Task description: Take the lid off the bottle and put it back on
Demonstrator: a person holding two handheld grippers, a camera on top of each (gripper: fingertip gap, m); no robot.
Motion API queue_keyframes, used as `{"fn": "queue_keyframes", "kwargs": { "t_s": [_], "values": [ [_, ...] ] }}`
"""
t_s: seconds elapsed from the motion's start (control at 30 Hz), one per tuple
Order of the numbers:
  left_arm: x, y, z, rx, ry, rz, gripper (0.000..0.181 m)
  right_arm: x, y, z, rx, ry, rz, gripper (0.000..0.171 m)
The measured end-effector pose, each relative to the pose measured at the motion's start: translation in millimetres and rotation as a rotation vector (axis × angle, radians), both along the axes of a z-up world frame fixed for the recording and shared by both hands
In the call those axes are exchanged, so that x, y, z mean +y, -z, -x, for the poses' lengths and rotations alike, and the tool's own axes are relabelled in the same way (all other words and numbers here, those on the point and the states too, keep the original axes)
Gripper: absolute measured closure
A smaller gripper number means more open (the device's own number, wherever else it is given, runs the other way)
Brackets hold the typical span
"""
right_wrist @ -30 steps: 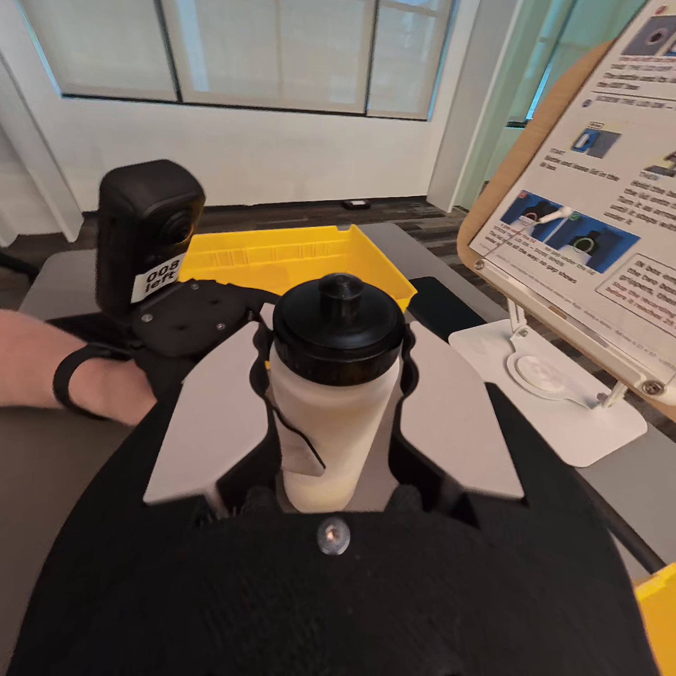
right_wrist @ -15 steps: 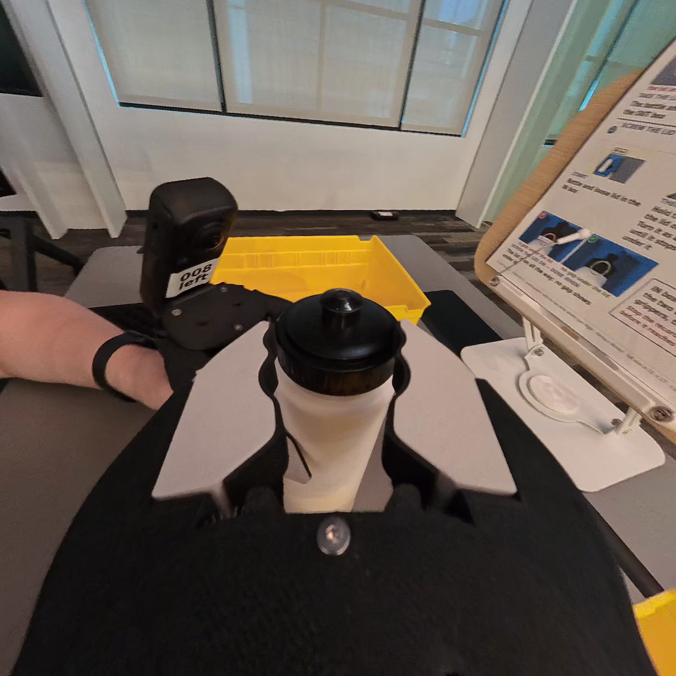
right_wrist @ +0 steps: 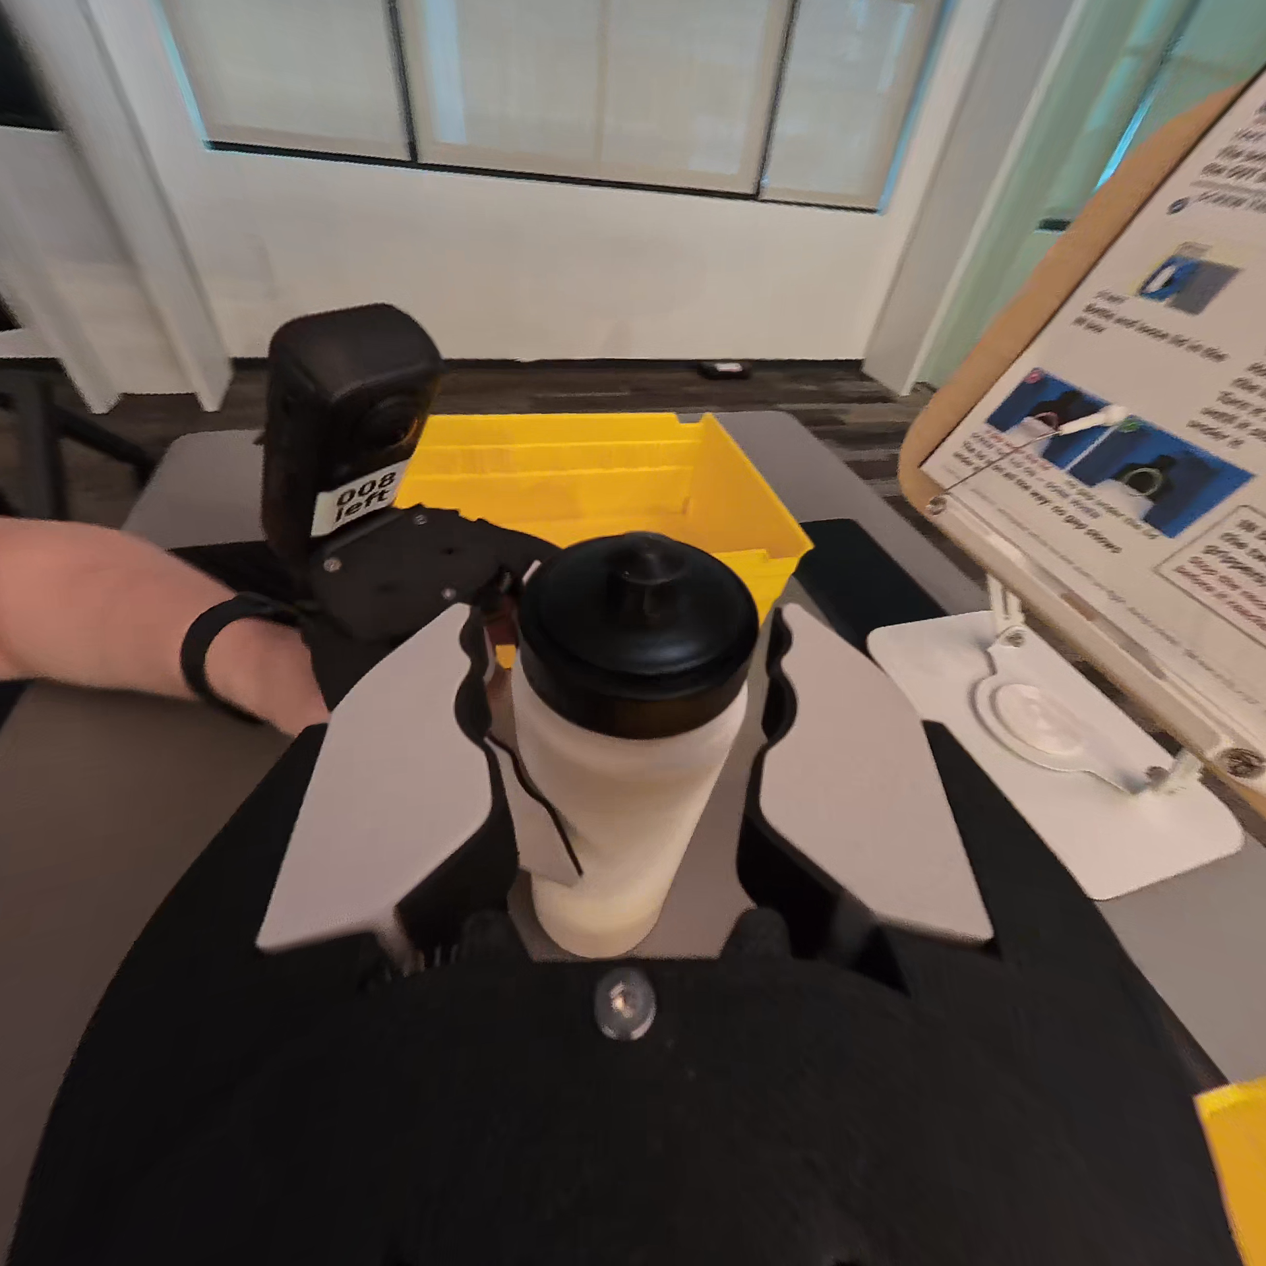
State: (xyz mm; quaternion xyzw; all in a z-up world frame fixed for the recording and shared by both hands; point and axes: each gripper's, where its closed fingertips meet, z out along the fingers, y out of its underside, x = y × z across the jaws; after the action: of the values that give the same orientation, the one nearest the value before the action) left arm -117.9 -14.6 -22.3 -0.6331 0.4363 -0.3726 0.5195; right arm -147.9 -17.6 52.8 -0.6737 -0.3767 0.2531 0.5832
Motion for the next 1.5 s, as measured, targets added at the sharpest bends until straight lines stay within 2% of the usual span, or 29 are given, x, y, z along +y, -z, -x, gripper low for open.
{"fn": "queue_keyframes", "kwargs": {
  "t_s": [0.17, 0.23, 0.47, 0.63, 0.73, 0.87, 0.97, 1.0, 1.13, 1.27, 1.4, 1.5],
  "values": [
    [-15.6, 0.1, -8.3, -0.007, 0.114, 0.006, 0.095, -8.2, 3.4, -3.7, 0.031, -0.136, 0.019, 0.1],
    [-14.6, 0.2, -7.9, -0.006, 0.109, 0.011, 0.095, -7.8, 3.2, -3.5, 0.046, -0.139, 0.027, 0.1],
    [6.0, 0.6, 4.3, 0.017, -0.065, 0.01, 0.095, 10.0, 3.0, 4.6, 0.086, 0.067, -0.002, 0.1],
    [8.5, 0.6, 6.2, 0.02, -0.075, 0.013, 0.095, 14.6, 3.1, 6.3, 0.07, 0.208, -0.023, 0.1],
    [5.5, 0.6, 3.5, 0.021, -0.039, 0.004, 0.095, 10.2, 5.3, 6.5, 0.015, 0.108, -0.013, 0.093],
    [-3.9, 0.6, -2.1, 0.016, 0.04, -0.003, 0.095, 8.1, 3.2, -5.8, 0.037, 0.002, -0.018, 0.085],
    [-11.3, 0.5, -5.6, 0.016, 0.095, -0.016, 0.095, -4.8, 6.7, -1.4, 0.054, -0.136, 0.018, 0.099],
    [-12.2, 0.8, -6.0, 0.02, 0.099, -0.014, 0.095, -5.6, 6.6, -1.0, 0.054, -0.142, 0.012, 0.099],
    [-6.7, 0.8, -3.3, 0.015, 0.059, 0.01, 0.095, 0.0, 6.1, 1.2, 0.059, -0.087, 0.0, 0.098],
    [3.6, 0.8, 3.1, 0.019, -0.041, 0.024, 0.095, 10.6, 5.7, 6.2, 0.105, 0.047, 0.007, 0.098],
    [6.1, 0.6, 5.5, 0.018, -0.068, 0.036, 0.095, 15.0, 4.6, 8.8, 0.105, 0.177, -0.034, 0.099],
    [4.2, 1.0, 3.5, 0.026, -0.041, 0.029, 0.095, 14.2, 6.3, 7.6, 0.058, 0.15, -0.023, 0.098]
  ]
}}
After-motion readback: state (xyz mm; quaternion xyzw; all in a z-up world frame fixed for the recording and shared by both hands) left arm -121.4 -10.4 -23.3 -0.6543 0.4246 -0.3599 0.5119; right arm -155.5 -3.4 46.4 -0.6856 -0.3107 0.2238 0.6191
